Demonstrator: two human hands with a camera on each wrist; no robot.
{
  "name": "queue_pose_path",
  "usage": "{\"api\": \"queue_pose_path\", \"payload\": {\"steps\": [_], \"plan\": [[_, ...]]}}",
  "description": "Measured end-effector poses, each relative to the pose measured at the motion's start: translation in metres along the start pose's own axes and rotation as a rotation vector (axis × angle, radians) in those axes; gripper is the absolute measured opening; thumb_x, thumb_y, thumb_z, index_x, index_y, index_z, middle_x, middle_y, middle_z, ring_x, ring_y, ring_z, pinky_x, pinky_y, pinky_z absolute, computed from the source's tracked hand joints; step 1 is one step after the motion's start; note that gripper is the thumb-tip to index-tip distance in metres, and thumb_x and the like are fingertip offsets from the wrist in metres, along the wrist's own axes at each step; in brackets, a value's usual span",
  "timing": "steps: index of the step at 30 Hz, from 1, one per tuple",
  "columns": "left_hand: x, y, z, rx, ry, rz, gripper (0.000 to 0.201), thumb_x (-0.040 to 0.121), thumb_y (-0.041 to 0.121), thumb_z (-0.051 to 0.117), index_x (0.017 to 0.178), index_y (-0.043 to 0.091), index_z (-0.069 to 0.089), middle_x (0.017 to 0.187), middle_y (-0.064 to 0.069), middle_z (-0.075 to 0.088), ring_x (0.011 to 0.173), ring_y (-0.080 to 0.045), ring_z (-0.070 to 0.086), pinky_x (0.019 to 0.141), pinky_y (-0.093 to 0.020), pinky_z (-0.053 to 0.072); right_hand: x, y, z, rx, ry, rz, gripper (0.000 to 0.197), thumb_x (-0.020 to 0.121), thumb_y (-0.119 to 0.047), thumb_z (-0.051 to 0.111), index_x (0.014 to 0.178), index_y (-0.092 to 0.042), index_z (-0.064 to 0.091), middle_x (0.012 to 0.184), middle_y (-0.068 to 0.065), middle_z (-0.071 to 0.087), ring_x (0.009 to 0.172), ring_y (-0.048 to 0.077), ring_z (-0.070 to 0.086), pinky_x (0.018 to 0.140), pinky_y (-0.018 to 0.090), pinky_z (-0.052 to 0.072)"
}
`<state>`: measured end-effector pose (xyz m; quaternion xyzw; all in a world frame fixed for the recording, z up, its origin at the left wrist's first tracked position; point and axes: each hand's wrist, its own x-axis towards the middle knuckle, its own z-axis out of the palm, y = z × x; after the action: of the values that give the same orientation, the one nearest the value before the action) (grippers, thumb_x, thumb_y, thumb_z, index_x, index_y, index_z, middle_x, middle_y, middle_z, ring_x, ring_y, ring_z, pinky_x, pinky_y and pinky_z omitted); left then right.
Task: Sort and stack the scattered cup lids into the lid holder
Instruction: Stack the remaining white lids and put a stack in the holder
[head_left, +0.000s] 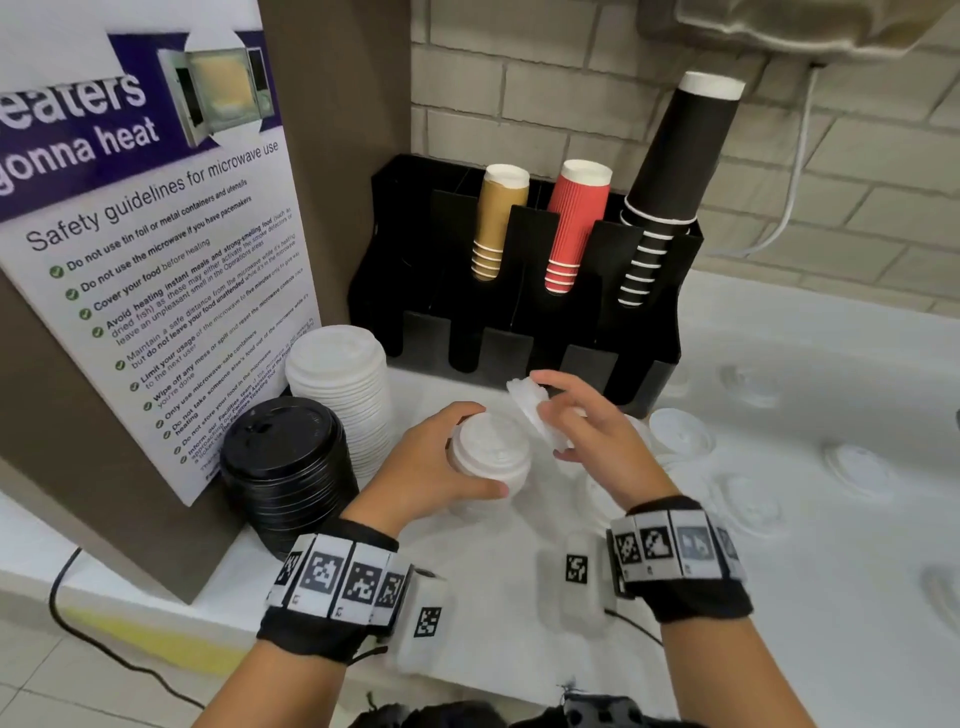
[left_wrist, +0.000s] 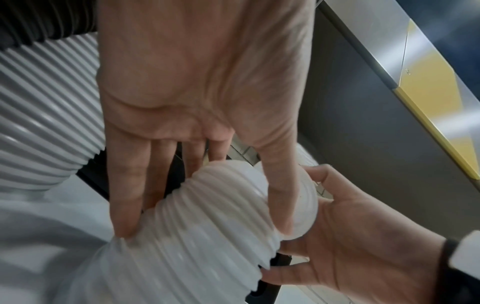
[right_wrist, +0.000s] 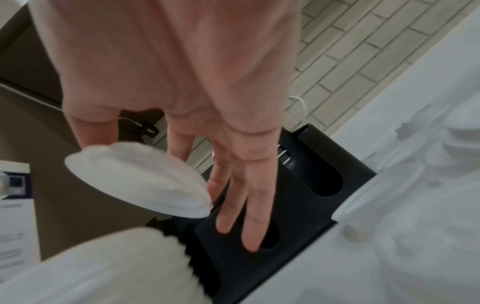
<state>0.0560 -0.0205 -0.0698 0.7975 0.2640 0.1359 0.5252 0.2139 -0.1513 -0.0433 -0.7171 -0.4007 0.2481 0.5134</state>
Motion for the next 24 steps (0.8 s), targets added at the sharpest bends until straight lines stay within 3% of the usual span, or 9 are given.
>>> {"api": "queue_pose_path", "payload": {"steps": [2,5,9,12,14,20,24], "plan": [[-0.001,0.001,0.001,0.002,0.004,0.015,0.072,0.064,0.023,0.09,0.124,0.032,0.052,0.115,0.016,0.059,0.108,-0.007,0.057,0.089,-0.023,0.049,-0.006,0.004,0.01,0.03,0.071,-0.053,0.025,0.087,-0.034,0.067,0.109,-0.044,0.063,0.106,-0.008,0.06,0.096,0.008,0.06,0.086,0.026,0.051],[-0.002,0.001,0.003,0.008,0.022,0.021,0.083,0.063,0.022,0.091,0.131,0.033,0.044,0.112,0.023,0.056,0.107,-0.004,0.058,0.078,-0.01,0.045,-0.012,0.006,0.022,-0.023,0.124,-0.127,0.029,0.078,-0.035,0.076,0.105,-0.038,0.066,0.104,-0.011,0.064,0.095,0.0,0.06,0.078,0.011,0.047],[-0.003,0.002,0.004,-0.031,0.025,-0.014,0.122,0.063,0.018,0.091,0.15,0.034,0.007,0.109,0.034,0.046,0.096,0.011,0.053,0.072,-0.004,0.044,-0.011,0.006,0.031,-0.139,0.138,-0.166,0.035,0.071,-0.038,0.081,0.101,-0.041,0.065,0.103,-0.018,0.058,0.095,-0.007,0.055,0.081,0.014,0.048],[-0.003,0.001,0.006,-0.061,0.026,-0.014,0.132,0.062,0.014,0.091,0.152,0.034,-0.004,0.108,0.03,0.052,0.099,0.006,0.056,0.083,-0.014,0.046,-0.009,0.004,0.037,-0.222,0.111,-0.166,0.041,0.069,-0.041,0.081,0.107,-0.037,0.066,0.105,-0.016,0.056,0.098,-0.006,0.053,0.082,0.014,0.044],[-0.004,0.0,0.006,-0.073,0.036,-0.012,0.133,0.063,0.012,0.09,0.152,0.034,-0.006,0.107,0.028,0.056,0.101,0.004,0.058,0.087,-0.018,0.047,-0.009,0.003,0.04,-0.264,0.103,-0.168,0.045,0.069,-0.041,0.082,0.11,-0.034,0.067,0.105,-0.015,0.055,0.099,-0.006,0.051,0.08,0.01,0.039],[-0.004,-0.001,0.007,-0.09,0.064,-0.005,0.13,0.065,0.013,0.089,0.152,0.034,-0.005,0.1,0.033,0.056,0.095,0.011,0.057,0.079,-0.01,0.045,-0.011,0.004,0.04,-0.288,0.092,-0.186,0.048,0.069,-0.036,0.083,0.114,-0.03,0.067,0.111,-0.013,0.055,0.1,-0.009,0.048,0.079,0.005,0.036],[-0.004,-0.001,0.008,-0.064,0.028,0.024,0.11,0.067,0.018,0.088,0.147,0.042,0.016,0.118,0.021,0.054,0.11,-0.005,0.057,0.092,-0.025,0.049,-0.011,0.005,0.038,-0.294,0.063,-0.208,0.047,0.071,-0.037,0.082,0.114,-0.031,0.066,0.113,-0.013,0.053,0.102,-0.013,0.046,0.08,0.005,0.037]]}}
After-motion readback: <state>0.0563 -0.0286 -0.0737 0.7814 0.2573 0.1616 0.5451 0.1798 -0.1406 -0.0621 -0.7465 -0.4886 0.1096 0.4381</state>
